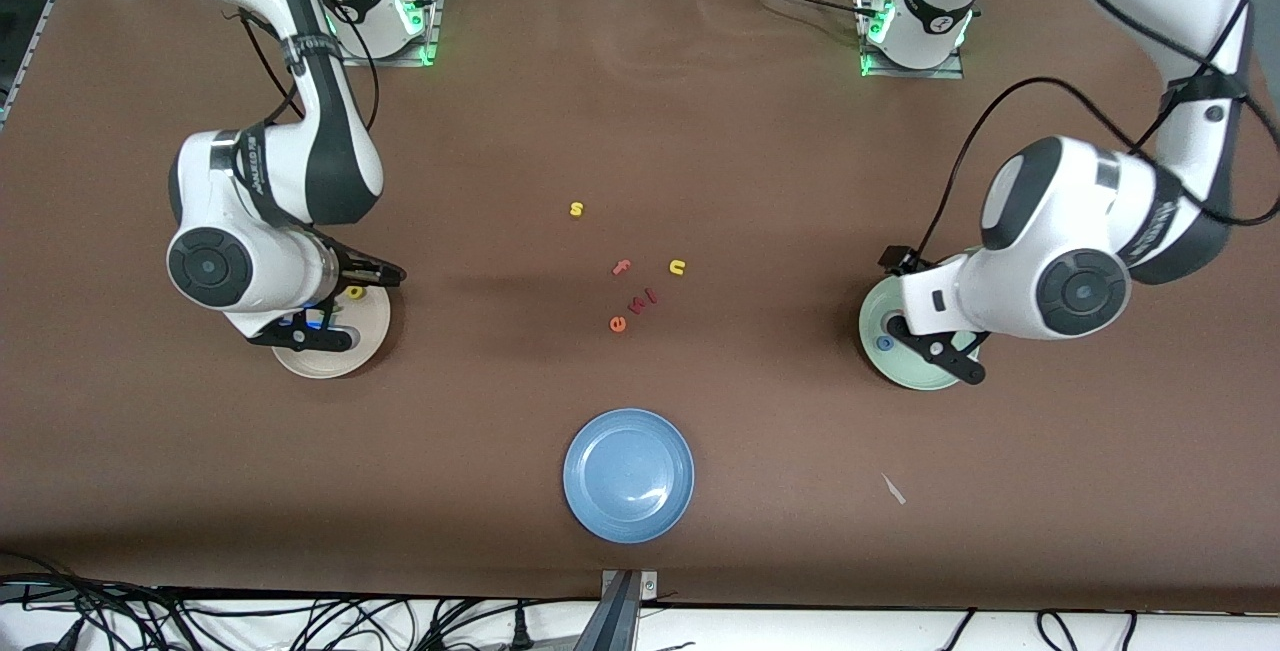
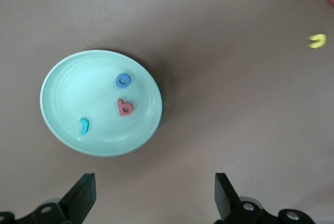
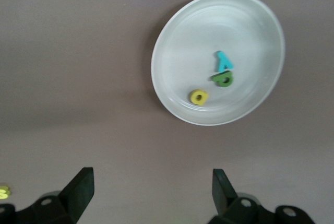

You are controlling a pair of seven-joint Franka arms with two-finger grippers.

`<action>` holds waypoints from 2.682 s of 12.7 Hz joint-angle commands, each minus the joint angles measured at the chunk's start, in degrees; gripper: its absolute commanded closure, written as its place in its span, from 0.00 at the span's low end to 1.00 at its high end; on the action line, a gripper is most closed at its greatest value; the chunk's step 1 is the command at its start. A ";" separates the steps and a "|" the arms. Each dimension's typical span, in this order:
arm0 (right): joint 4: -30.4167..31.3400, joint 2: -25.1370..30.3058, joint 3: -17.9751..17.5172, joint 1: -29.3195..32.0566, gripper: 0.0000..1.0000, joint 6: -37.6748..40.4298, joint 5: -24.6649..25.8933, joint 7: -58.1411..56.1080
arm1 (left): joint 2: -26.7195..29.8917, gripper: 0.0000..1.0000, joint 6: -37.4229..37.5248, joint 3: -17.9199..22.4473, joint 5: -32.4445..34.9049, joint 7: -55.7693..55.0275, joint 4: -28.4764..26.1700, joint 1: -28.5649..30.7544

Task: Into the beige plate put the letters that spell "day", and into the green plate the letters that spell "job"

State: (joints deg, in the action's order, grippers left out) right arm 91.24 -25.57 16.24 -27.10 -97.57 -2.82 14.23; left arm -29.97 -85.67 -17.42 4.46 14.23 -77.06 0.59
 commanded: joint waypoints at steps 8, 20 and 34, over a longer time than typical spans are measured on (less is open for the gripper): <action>0.70 19.24 -18.09 19.62 0.00 8.61 8.71 -9.80 | 19.30 0.00 3.62 8.44 -5.14 -7.03 -4.03 -3.14; 0.70 23.46 -14.13 22.79 0.00 9.15 5.56 -15.11 | 32.53 0.00 -0.29 11.53 -4.37 -15.02 -19.03 -2.53; 0.43 22.94 -14.13 23.40 0.00 7.92 2.90 -15.46 | 29.54 0.00 -0.37 11.89 -4.90 -14.85 -15.84 0.46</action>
State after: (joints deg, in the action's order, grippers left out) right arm 91.03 -3.36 2.37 -4.27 -89.33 0.51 -0.29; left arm 0.85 -87.39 -5.28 -1.55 0.01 -94.69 0.40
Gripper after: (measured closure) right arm 0.000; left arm 0.000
